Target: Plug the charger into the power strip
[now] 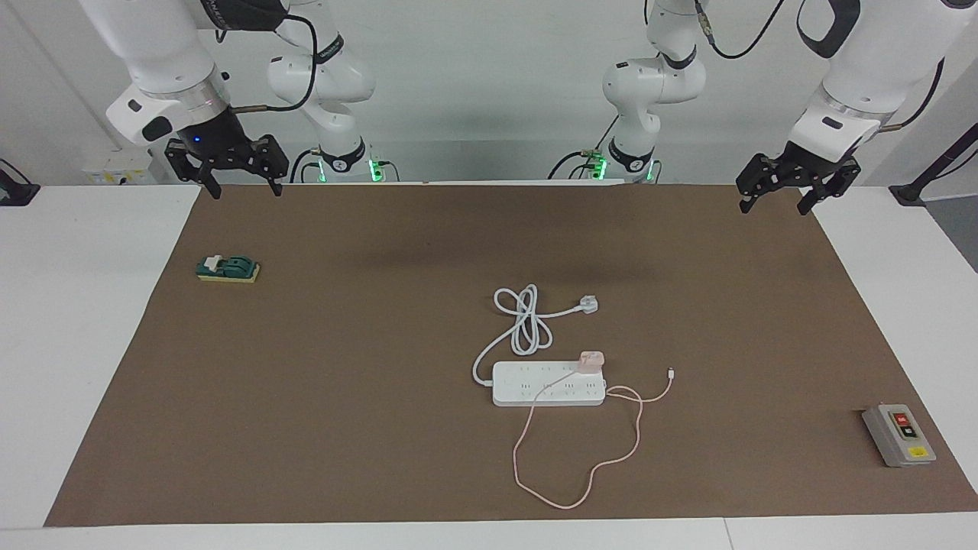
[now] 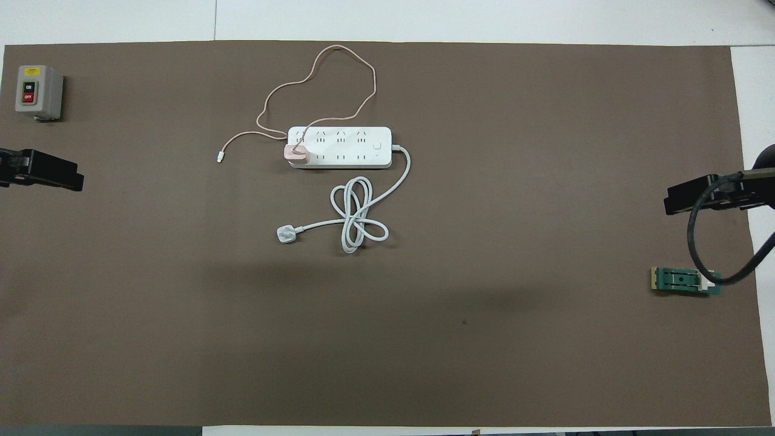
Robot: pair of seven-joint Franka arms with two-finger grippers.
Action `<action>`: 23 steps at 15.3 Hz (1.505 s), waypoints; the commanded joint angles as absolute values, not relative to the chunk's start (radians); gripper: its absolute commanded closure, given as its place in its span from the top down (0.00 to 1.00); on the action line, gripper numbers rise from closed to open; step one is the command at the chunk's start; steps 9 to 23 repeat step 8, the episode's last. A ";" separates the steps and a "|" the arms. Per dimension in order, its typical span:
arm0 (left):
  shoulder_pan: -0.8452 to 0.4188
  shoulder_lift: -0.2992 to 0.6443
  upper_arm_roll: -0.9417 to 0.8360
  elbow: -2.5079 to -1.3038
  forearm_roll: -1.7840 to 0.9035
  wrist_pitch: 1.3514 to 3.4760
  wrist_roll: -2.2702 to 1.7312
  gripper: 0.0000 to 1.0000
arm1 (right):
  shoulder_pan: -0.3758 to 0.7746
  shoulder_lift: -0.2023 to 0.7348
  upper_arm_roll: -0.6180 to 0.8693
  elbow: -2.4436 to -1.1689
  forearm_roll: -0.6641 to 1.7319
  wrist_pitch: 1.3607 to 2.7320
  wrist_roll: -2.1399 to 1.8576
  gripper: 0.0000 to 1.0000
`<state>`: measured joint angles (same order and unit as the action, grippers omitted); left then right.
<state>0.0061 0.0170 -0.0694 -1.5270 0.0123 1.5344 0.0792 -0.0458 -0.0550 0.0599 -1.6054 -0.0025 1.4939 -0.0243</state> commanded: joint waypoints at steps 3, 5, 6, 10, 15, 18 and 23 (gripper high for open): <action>-0.009 0.018 -0.063 -1.531 0.029 1.540 0.064 1.00 | -0.057 -0.077 0.066 -1.631 0.020 1.508 -0.032 1.00; -0.008 0.009 -0.063 -1.552 0.029 1.543 0.066 1.00 | -0.057 -0.077 0.066 -1.631 0.018 1.508 -0.032 1.00; -0.006 0.011 -0.063 -1.557 0.029 1.543 0.066 1.00 | -0.057 -0.077 0.066 -1.631 0.020 1.508 -0.032 1.00; -0.005 0.015 -0.063 -1.559 0.029 1.543 0.064 1.00 | -0.057 -0.077 0.066 -1.631 0.020 1.508 -0.032 1.00; -0.005 0.015 -0.063 -1.559 0.029 1.543 0.064 1.00 | -0.057 -0.077 0.066 -1.631 0.020 1.508 -0.032 1.00; -0.005 0.015 -0.063 -1.559 0.029 1.543 0.064 1.00 | -0.057 -0.077 0.066 -1.631 0.020 1.508 -0.032 1.00; -0.005 0.015 -0.063 -1.559 0.029 1.543 0.064 1.00 | -0.057 -0.077 0.066 -1.631 0.020 1.508 -0.032 1.00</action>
